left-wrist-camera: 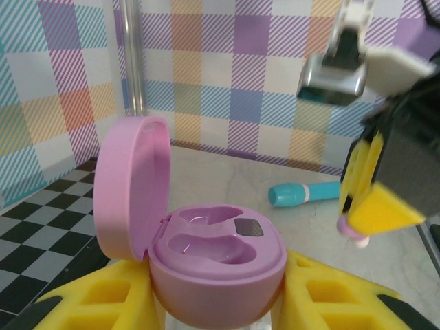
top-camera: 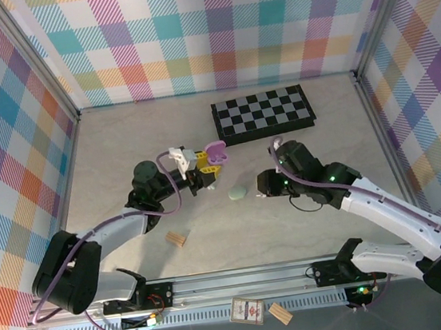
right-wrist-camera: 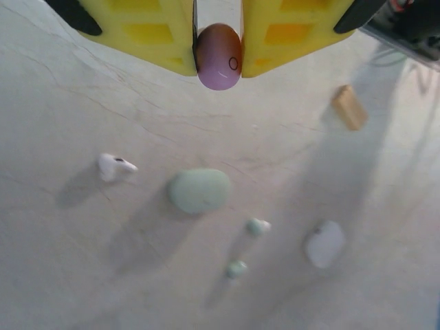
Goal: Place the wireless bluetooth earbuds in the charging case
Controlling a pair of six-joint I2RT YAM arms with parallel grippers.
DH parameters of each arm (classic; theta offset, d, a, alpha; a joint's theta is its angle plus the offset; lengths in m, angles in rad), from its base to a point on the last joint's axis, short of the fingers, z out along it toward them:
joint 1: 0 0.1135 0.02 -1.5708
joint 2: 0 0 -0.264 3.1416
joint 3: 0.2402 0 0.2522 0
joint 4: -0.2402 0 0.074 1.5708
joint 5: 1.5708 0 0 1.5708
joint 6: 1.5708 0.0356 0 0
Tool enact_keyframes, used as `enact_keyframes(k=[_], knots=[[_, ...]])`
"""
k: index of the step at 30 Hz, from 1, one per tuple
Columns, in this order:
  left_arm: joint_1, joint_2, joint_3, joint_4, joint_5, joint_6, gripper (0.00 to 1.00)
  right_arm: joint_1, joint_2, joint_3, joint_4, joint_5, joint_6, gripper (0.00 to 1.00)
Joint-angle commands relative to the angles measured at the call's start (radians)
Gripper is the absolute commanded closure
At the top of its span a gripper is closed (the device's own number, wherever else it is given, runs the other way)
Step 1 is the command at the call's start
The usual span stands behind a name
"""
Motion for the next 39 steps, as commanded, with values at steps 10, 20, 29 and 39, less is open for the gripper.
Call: enact_keyframes(k=[10, 20, 29, 39], knots=[[-0.085, 0.102, 0.04, 0.193, -0.049, 0.028, 0.64, -0.043, 0.1, 0.175, 0.155, -0.175, -0.086, 0.78], [-0.122, 0.127, 0.063, 0.191, -0.042, 0.053, 0.65, -0.045, 0.189, 0.221, 0.235, -0.236, -0.078, 0.78], [-0.125, 0.124, 0.06, 0.196, -0.034, 0.052, 0.65, -0.048, 0.192, 0.194, 0.259, -0.224, -0.065, 0.79], [-0.128, 0.123, 0.061, 0.2, -0.044, 0.055, 0.65, -0.048, 0.219, 0.198, 0.274, -0.232, -0.061, 0.78]])
